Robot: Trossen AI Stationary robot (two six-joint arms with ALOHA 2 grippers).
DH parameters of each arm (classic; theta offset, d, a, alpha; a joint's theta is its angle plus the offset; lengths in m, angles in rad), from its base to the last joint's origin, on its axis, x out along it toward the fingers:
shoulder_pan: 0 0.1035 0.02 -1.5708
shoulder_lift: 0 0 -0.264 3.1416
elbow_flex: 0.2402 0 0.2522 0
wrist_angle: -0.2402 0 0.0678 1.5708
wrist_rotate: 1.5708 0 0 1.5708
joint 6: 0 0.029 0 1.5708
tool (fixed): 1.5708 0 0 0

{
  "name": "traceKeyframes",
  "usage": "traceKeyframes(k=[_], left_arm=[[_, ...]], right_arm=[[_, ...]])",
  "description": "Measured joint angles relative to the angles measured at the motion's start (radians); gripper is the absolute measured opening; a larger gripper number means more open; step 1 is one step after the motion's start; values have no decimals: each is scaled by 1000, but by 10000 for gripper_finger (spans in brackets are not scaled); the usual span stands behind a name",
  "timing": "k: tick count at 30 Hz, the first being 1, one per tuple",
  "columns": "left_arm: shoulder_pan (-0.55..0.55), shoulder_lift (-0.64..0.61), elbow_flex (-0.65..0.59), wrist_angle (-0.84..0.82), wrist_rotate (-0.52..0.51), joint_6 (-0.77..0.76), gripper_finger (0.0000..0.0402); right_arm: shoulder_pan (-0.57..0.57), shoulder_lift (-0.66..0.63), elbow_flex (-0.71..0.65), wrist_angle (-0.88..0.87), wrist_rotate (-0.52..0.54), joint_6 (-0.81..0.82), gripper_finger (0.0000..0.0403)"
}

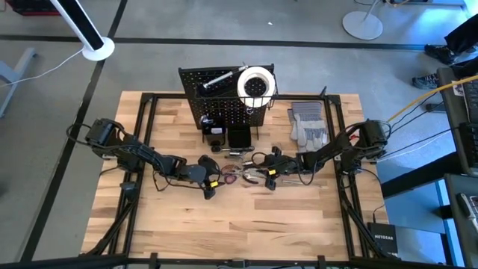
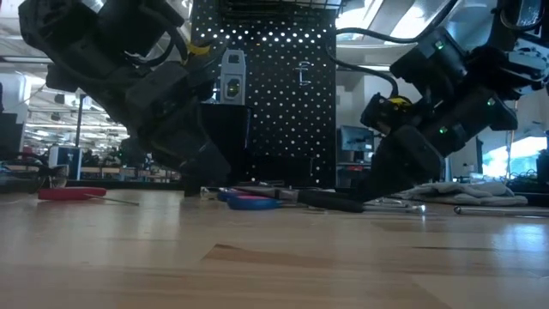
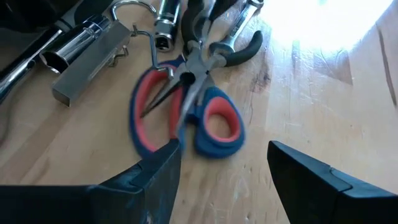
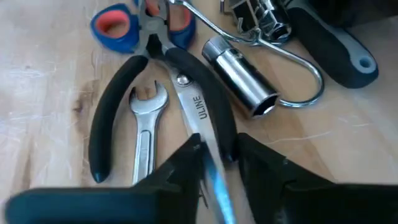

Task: Hang tools onto peg board
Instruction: Put the long nose pliers into the left bin on the pegboard

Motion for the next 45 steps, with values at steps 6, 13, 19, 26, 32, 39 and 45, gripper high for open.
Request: traceKeyframes(k=[6,13,19,26,32,39,45], left_arm=[[-1,0,0,8,0,-17,225],[-3,-6,2,16,0,-47,225],[-14,-14,8,-17,0,-148,225],[-26,-98,10,-107,-1,-335,225],[-19,-83,9,-105,-23,-212,225],[-10,-50,9,-109,-27,-121,225],[-11,-32,9,-114,-30,-124,225]], right_arm=[[0,4,-1,21,6,-10,19],[0,-46,-4,-6,-25,-8,18],[16,-144,-3,-68,-49,1,0],[26,-211,-3,-110,-28,15,0],[26,-179,-2,36,-61,24,33],[27,-67,21,151,-177,26,111],[27,86,130,146,-275,22,153]])
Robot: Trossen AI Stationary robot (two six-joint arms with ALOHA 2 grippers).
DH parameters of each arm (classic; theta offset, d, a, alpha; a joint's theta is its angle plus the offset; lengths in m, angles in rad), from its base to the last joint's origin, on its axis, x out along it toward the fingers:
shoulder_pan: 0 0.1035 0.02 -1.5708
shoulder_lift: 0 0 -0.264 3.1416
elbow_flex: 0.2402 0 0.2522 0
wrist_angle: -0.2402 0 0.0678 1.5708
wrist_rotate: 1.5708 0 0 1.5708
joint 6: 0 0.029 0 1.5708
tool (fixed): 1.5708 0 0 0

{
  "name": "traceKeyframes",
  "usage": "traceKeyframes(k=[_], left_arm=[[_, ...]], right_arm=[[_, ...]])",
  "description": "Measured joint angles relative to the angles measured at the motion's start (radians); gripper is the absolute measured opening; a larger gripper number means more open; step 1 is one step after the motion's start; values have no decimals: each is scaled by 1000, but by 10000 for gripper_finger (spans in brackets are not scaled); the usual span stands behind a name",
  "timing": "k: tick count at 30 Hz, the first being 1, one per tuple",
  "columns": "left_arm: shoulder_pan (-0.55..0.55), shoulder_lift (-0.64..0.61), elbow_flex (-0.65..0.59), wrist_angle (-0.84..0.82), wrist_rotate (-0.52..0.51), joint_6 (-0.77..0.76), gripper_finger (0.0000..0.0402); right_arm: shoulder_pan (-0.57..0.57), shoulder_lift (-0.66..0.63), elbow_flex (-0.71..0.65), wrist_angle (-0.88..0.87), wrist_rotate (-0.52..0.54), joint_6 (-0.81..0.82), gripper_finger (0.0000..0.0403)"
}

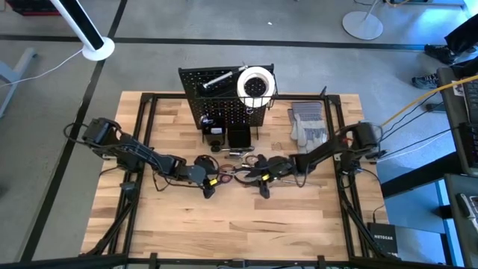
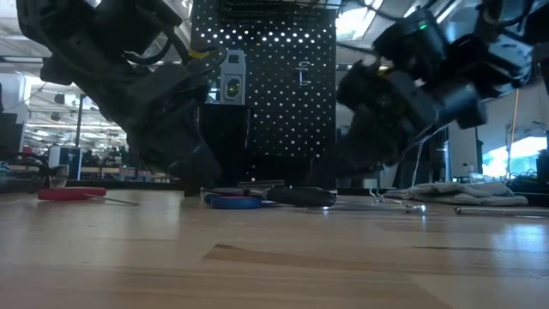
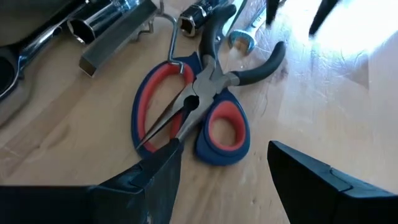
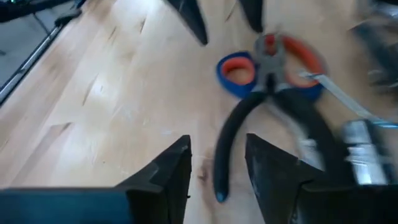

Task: Hang tools onto peg board
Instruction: Put the long nose pliers into the left bin on the pegboard

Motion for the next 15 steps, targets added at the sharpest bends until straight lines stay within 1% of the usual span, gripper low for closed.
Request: traceKeyframes(k=[4,8,15], left_arm=[[-2,0,0,-6,0,0,225],[-2,0,0,-7,-3,0,225],[-1,0,0,-25,-19,4,225]], right_arm=[[0,66,48,-2,-25,-1,158],[0,94,83,-77,-21,0,158],[0,94,92,-100,48,-28,158]])
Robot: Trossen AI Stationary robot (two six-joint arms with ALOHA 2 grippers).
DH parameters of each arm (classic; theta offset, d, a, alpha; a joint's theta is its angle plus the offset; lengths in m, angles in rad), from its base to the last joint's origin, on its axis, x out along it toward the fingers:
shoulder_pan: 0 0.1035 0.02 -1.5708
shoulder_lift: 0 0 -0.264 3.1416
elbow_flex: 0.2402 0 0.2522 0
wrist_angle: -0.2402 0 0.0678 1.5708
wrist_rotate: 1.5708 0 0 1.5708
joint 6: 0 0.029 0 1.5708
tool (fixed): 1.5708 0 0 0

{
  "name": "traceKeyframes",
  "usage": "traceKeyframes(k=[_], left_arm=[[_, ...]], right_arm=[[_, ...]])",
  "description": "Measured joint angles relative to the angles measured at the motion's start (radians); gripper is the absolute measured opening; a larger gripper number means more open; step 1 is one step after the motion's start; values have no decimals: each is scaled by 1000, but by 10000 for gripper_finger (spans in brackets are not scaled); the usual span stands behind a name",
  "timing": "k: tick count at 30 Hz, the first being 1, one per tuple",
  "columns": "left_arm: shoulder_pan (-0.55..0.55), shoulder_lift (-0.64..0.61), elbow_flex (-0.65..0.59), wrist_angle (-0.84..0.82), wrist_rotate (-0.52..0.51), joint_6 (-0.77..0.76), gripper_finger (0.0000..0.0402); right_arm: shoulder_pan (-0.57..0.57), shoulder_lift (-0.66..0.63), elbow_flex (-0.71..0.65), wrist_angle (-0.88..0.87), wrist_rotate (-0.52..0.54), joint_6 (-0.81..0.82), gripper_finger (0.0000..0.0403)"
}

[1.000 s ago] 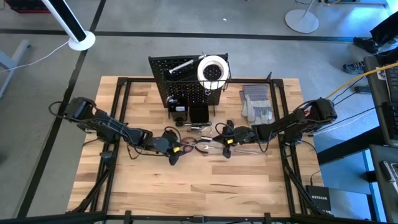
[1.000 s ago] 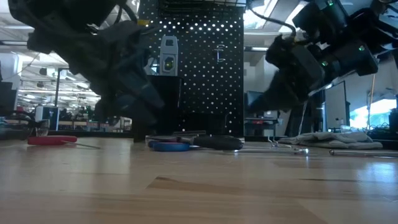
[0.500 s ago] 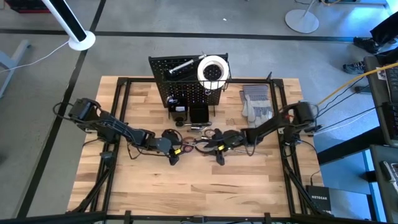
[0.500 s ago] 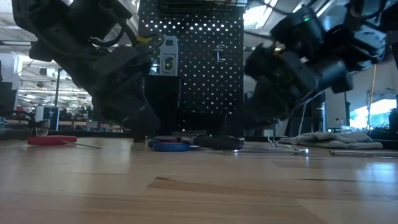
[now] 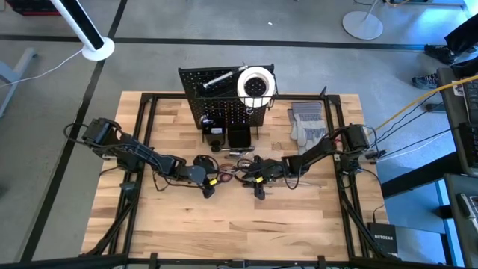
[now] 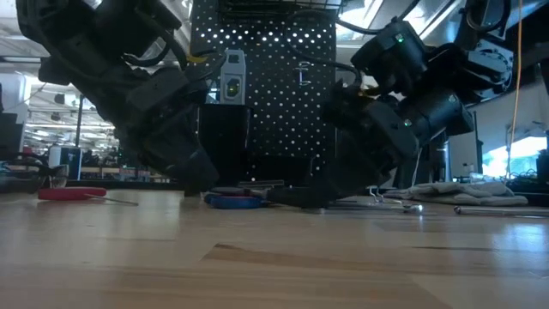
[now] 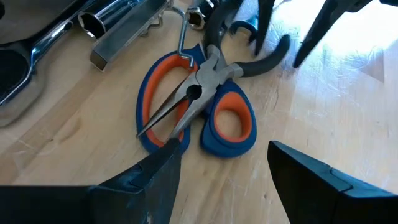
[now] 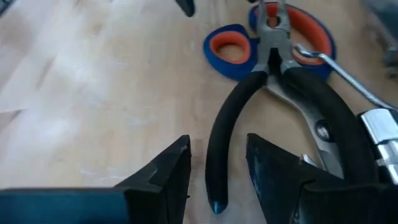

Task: Hang tools onto peg board
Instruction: Put the long nose pliers into the left bin on the pegboard

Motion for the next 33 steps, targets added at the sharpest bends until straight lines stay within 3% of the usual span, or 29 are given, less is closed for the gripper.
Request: traceKeyframes(k=[9,12,17,23,33], left_arm=[[0,0,0,3,-1,9,225],[0,0,0,4,-1,16,225],[0,0,0,3,-1,19,225],[-4,0,-1,9,-2,11,225],[-65,-66,-1,-1,-21,-137,225]], right_arm=[[46,-2,1,-49,177,-72,144],[68,-2,1,-54,233,-79,108],[73,-2,1,-68,231,-77,36],[72,-7,0,-63,225,-77,35],[92,-80,-3,-77,232,-64,35]])
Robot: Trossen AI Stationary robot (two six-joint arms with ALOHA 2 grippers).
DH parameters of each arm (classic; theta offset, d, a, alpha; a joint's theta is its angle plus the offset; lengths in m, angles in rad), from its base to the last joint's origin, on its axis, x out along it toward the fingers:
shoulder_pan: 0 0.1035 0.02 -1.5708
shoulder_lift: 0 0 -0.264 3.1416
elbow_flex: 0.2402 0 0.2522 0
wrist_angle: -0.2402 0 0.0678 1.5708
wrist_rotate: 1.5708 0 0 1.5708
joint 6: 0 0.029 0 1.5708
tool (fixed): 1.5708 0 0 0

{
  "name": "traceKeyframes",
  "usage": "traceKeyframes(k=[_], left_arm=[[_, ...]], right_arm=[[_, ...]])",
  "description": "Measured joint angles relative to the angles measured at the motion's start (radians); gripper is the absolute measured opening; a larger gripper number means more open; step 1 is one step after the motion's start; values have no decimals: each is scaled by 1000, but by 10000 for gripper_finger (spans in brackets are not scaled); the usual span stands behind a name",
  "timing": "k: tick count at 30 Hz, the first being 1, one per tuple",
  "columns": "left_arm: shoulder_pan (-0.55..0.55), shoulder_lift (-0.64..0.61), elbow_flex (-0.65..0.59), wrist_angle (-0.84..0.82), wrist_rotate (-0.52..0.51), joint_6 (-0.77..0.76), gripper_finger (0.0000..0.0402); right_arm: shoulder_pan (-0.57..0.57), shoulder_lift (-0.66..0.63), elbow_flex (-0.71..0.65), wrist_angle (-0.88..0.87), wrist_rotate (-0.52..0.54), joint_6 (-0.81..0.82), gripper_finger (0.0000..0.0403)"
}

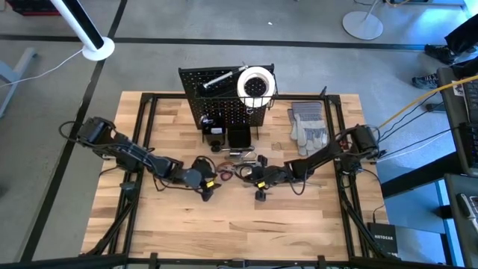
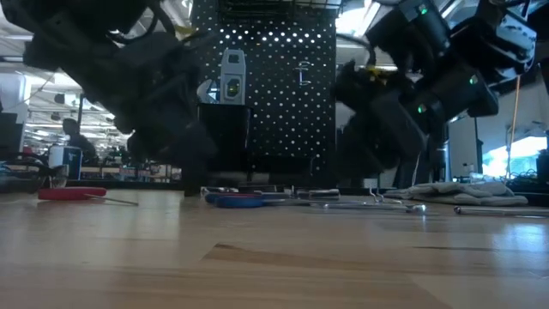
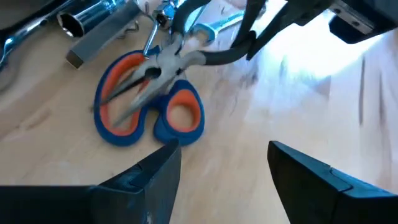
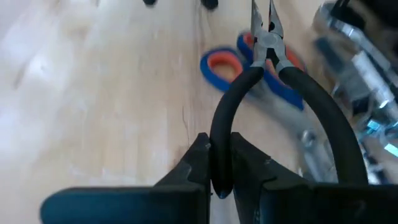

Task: Hang tools onto peg board
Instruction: Put the long nose pliers into the left bin on the pegboard

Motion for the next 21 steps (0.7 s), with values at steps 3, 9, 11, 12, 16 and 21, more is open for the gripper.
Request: traceKeyframes(k=[3,9,11,12,16,21], left_arm=[[-22,-11,0,4,-64,-91,225],[-83,-10,-76,120,-263,-349,225],[-102,-10,-120,252,-351,-399,225],[-111,-10,-139,324,-396,-418,225],[-115,-1,-169,502,-471,-416,225],[-68,19,-151,563,-480,-427,225]], right_arm=[[7,-35,0,-4,25,-8,35],[7,-92,0,-2,55,-12,35],[7,-94,0,3,73,-12,35],[7,-94,0,7,81,-12,35],[8,-95,0,19,101,-3,35],[8,-95,16,92,120,-10,35]])
